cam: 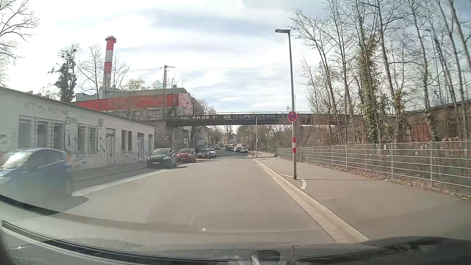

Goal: Follow the waypoints while adhering to traffic rules and regulations

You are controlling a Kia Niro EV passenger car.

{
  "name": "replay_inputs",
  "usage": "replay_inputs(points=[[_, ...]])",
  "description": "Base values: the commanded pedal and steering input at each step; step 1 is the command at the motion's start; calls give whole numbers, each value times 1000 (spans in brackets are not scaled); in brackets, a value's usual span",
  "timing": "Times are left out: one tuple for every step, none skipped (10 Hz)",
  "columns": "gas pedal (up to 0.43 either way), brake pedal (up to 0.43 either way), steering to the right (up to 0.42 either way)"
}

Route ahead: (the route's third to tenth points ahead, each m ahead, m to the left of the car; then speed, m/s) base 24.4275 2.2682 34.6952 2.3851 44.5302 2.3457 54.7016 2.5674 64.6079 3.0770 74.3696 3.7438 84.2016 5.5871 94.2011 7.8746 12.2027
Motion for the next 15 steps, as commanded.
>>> replay_inputs(points=[[87, 0, 2], [87, 0, 1], [87, 0, 1], [87, 0, 1], [79, 0, 0], [79, 0, 1], [79, 0, 1], [79, 0, 0], [79, 0, 0], [79, 0, 0], [79, 0, -1], [79, 0, -2], [79, 0, -3], [67, 0, -4], [67, 0, -4]])
